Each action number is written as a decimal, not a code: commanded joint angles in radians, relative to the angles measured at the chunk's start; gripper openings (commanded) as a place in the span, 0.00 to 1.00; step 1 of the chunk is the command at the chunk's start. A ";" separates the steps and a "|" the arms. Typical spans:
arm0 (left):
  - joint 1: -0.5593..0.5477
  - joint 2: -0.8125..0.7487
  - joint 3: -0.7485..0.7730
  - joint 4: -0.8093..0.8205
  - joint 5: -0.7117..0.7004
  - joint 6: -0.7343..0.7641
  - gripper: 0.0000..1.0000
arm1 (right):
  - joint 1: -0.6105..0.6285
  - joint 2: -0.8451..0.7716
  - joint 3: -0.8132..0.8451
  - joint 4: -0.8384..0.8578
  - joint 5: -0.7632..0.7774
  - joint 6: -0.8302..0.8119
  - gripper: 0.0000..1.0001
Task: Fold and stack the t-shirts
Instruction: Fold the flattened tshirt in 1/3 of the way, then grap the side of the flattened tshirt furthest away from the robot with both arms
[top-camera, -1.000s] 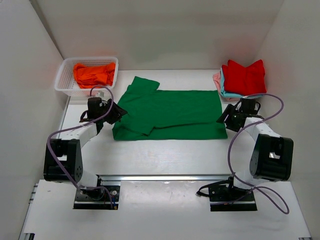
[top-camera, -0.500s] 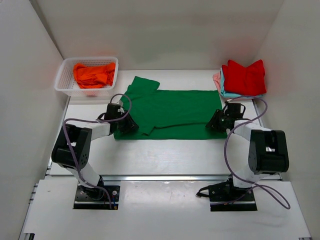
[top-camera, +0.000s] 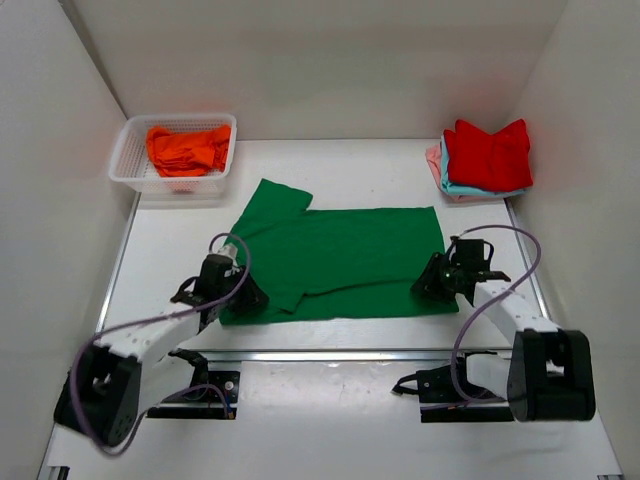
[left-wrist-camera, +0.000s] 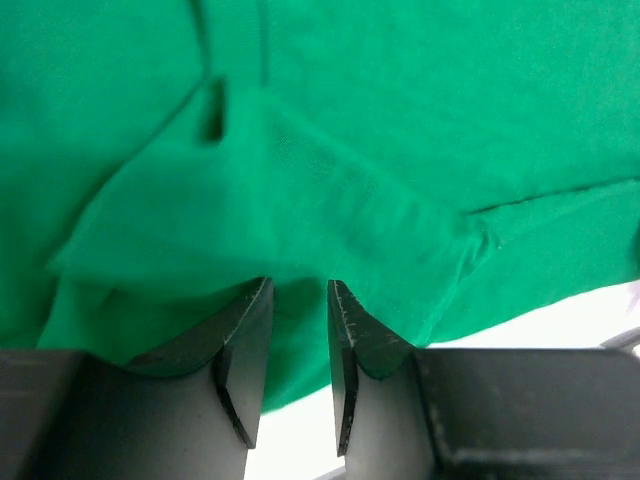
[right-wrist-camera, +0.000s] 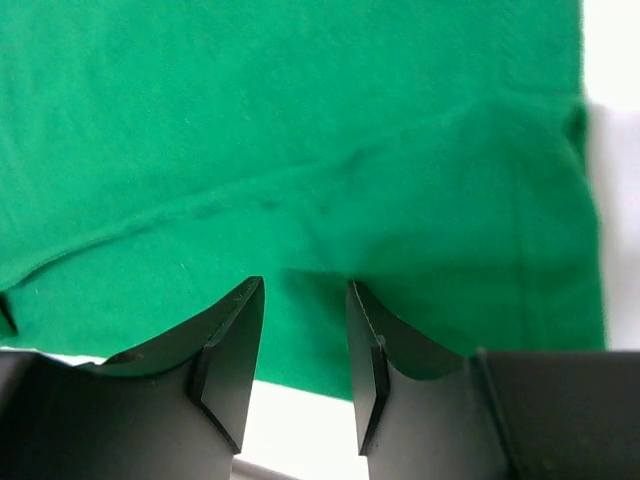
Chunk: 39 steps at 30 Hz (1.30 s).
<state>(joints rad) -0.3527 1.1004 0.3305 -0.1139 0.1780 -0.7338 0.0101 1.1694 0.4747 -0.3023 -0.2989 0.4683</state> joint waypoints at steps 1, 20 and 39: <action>0.024 -0.276 -0.030 -0.266 -0.031 -0.045 0.40 | 0.013 -0.138 0.002 -0.164 0.047 0.006 0.36; 0.127 0.419 0.776 -0.058 0.043 0.209 0.59 | -0.071 0.349 0.626 -0.038 0.087 -0.100 0.53; 0.152 1.299 1.745 -0.447 -0.291 0.413 0.85 | -0.087 0.766 0.943 -0.063 0.142 -0.140 0.55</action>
<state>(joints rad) -0.1864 2.3890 2.0071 -0.4282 -0.0582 -0.3771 -0.0647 1.9392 1.3911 -0.3862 -0.1738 0.3405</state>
